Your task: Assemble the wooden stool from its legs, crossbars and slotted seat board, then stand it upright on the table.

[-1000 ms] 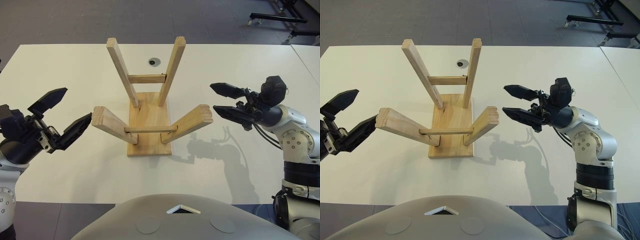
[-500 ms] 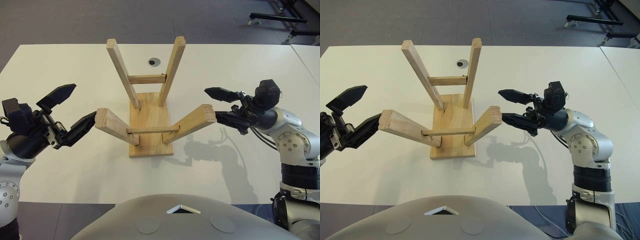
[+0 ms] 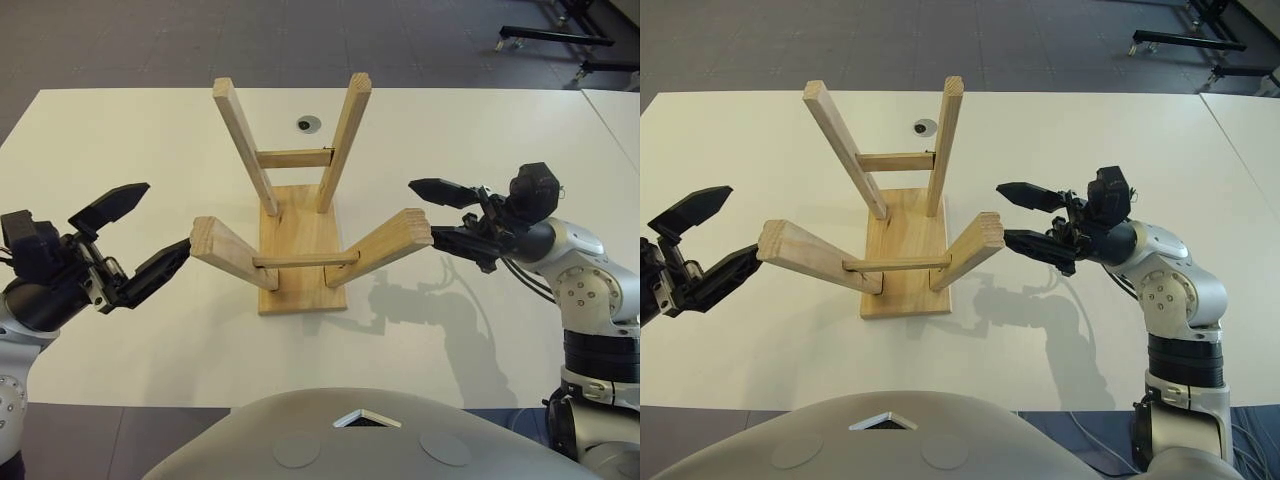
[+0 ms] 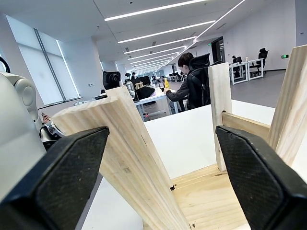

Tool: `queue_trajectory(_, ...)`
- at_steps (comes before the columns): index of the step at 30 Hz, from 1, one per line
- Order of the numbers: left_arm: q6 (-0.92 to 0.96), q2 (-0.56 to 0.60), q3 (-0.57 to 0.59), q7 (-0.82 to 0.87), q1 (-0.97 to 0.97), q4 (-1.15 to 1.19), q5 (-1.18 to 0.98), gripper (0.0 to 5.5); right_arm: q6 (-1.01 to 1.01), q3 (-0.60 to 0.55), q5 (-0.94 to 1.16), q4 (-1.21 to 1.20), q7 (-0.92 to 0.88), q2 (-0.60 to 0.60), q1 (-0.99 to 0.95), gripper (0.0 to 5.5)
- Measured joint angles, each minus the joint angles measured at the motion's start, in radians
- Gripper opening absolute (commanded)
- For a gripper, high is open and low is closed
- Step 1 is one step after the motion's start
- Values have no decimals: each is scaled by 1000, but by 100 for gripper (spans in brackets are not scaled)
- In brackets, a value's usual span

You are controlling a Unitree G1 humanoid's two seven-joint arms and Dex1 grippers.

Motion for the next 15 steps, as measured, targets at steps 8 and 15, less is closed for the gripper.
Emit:
queue_trajectory(8,11,7,-44,0,-29,0,7,540,-1,17,-12,0,-1,0,0,411)
queue_trajectory(15,12,9,-79,5,-44,0,25,540,-1,36,-14,-4,-3,-9,-5,411)
